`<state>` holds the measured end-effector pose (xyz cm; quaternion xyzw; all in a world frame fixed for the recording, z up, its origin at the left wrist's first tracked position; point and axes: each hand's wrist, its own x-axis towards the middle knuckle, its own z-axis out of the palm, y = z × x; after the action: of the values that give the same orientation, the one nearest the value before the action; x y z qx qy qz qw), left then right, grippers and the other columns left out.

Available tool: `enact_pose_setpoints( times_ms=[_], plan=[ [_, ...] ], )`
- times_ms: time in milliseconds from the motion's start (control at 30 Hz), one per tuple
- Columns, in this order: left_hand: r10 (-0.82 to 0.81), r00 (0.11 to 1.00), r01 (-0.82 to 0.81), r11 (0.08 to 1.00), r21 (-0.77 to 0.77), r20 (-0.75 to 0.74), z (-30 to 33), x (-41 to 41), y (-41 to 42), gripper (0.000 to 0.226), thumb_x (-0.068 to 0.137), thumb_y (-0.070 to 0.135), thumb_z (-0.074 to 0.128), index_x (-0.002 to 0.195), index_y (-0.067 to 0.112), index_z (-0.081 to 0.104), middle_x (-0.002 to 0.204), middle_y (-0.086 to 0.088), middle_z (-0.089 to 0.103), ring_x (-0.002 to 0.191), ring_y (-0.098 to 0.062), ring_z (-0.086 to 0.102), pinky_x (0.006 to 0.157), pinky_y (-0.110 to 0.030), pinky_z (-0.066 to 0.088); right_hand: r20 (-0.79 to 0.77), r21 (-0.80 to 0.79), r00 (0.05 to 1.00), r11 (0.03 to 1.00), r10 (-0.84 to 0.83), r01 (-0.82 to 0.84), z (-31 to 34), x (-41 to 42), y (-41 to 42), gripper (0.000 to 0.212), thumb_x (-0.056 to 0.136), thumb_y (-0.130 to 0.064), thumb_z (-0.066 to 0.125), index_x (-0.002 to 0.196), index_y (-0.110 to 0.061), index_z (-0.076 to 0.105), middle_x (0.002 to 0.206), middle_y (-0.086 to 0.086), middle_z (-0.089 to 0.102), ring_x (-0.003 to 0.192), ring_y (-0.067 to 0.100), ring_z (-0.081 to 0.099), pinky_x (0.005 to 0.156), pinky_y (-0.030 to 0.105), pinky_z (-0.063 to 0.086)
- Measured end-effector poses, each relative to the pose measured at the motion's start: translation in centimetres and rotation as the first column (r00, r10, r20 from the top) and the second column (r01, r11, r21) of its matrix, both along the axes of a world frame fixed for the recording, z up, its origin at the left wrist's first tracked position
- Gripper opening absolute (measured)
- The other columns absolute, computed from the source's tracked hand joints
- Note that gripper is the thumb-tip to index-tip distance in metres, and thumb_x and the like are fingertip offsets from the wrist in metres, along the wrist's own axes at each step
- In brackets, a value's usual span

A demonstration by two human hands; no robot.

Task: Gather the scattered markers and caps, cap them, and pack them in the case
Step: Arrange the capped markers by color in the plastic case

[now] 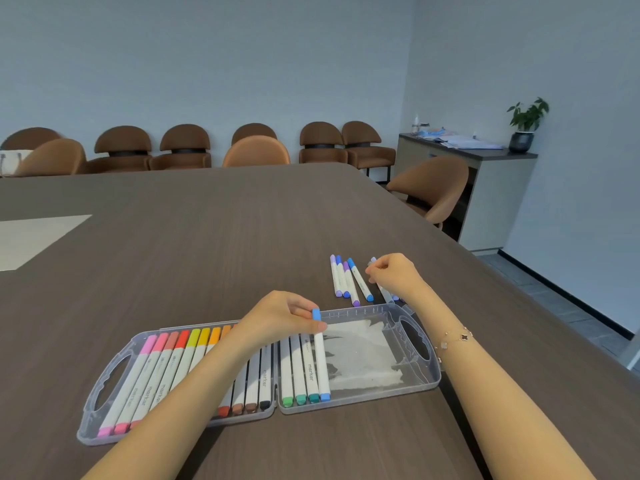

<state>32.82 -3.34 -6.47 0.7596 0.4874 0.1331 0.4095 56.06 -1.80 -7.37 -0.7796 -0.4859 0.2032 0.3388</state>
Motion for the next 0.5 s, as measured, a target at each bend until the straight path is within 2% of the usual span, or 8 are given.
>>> enact_pose_setpoints(
  times_ms=[67,133,167,267,400,500],
  plan=[
    [-0.014,1.0,0.014,0.999,0.047,-0.017,-0.4,0.1,0.2,0.036,0.079,0.034,0.075,0.112,0.026,0.065,0.095,0.013,0.065,0.084,-0.002,0.06,0.069,-0.014,0.044,0.012,0.006,1.0,1.0,-0.006,0.006,-0.1,0.1,0.1,0.019,0.093,-0.014,0.052,0.085,-0.005,0.067,0.074,0.011,0.058,0.058,0.013,0.048,0.052,0.014,0.039],
    [-0.039,0.998,0.044,0.993,0.108,-0.05,-0.6,0.2,0.2,0.031,0.08,0.034,0.073,0.109,0.025,0.067,0.093,0.014,0.062,0.078,-0.002,0.056,0.066,-0.012,0.042,0.026,0.004,1.0,1.0,0.0,-0.001,-0.2,0.0,0.2,0.022,0.093,-0.012,0.053,0.072,-0.01,0.06,0.062,0.004,0.048,0.055,0.013,0.046,0.052,0.014,0.039],
    [-0.051,0.996,0.061,0.988,0.139,-0.077,-0.6,0.1,0.3,0.03,0.08,0.034,0.073,0.108,0.024,0.067,0.091,0.016,0.059,0.077,-0.002,0.054,0.064,-0.011,0.041,0.034,-0.008,0.999,1.0,0.013,-0.013,-0.4,-0.1,0.2,0.021,0.092,-0.012,0.053,0.072,-0.012,0.06,0.061,0.004,0.047,0.055,0.013,0.047,0.051,0.014,0.039],
    [-0.076,0.989,0.102,0.973,0.205,-0.128,-0.8,-0.2,0.3,0.033,0.081,0.038,0.071,0.111,0.024,0.066,0.089,0.02,0.052,0.081,-0.001,0.051,0.065,-0.01,0.041,0.102,-0.035,0.993,0.998,0.064,-0.061,-0.7,-0.6,0.1,0.014,0.091,-0.016,0.057,0.086,-0.01,0.068,0.071,0.004,0.056,0.057,0.012,0.05,0.051,0.012,0.038],
    [-0.094,0.988,0.124,0.957,0.262,-0.123,-0.9,-0.2,0.2,0.034,0.081,0.038,0.07,0.111,0.024,0.065,0.088,0.022,0.047,0.081,0.0,0.049,0.065,-0.009,0.041,0.204,-0.057,0.975,0.995,0.09,-0.08,-1.3,-1.1,0.3,0.018,0.089,-0.021,0.062,0.092,-0.006,0.071,0.086,0.014,0.069,0.058,0.01,0.052,0.055,0.016,0.044],
    [-0.114,0.982,0.154,0.945,0.288,-0.153,-0.8,-0.4,0.2,0.037,0.079,0.042,0.071,0.112,0.027,0.065,0.097,0.014,0.049,0.08,-0.003,0.049,0.066,-0.011,0.041,0.258,-0.096,0.964,0.995,0.065,-0.042,-1.5,-1.4,0.3,0.019,0.09,-0.023,0.06,0.09,-0.006,0.07,0.077,0.013,0.065,0.057,0.011,0.051,0.053,0.018,0.042]
  ],
)
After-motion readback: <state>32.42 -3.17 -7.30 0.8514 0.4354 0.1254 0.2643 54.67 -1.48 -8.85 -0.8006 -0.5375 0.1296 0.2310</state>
